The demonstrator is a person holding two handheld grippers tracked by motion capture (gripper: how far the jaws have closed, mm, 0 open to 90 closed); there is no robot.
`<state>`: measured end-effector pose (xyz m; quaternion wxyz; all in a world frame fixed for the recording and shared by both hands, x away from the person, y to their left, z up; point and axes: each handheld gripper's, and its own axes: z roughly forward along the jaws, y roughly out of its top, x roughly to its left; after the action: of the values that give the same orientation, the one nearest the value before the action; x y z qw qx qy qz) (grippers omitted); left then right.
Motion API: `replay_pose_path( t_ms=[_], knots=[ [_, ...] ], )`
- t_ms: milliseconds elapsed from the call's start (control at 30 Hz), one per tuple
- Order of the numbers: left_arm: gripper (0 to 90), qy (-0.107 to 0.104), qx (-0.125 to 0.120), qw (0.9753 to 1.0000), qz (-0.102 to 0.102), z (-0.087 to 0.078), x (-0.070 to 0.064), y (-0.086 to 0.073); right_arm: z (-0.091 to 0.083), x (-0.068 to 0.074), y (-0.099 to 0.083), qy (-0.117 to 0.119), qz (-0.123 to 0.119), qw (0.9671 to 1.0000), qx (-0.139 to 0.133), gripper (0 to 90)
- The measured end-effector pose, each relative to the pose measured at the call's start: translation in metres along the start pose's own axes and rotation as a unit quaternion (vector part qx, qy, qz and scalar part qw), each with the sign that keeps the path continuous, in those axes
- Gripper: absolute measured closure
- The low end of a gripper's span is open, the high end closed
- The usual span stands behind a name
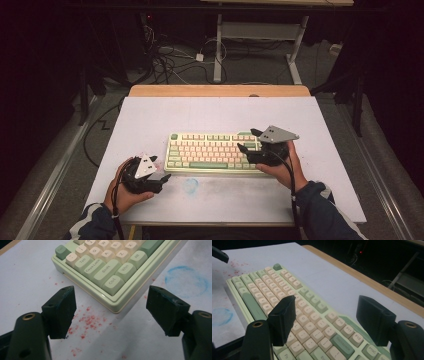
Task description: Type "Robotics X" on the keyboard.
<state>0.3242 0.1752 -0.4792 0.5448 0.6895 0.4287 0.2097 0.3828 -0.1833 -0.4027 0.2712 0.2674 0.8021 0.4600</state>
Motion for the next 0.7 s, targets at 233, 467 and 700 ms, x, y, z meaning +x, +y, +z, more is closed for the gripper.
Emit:
replay_pose_path(
  t_ms=[233,467,700],
  knots=[
    [23.1,0.0,-0.001,1.0,0.001,0.0,0.0,0.001,-0.016,0.0,-0.008,-0.022,-0.004,0.9997,-0.007,25.6],
    [23.5,0.001,-0.003,1.0,0.001,-0.001,0.0,0.001,-0.031,-0.002,-0.022,-0.05,-0.004,0.9986,-0.013,24.9],
    [23.8,0.002,-0.007,1.0,0.002,-0.001,-0.001,0.003,-0.045,-0.005,-0.036,-0.061,0.003,0.9981,-0.013,25.2]
  ],
)
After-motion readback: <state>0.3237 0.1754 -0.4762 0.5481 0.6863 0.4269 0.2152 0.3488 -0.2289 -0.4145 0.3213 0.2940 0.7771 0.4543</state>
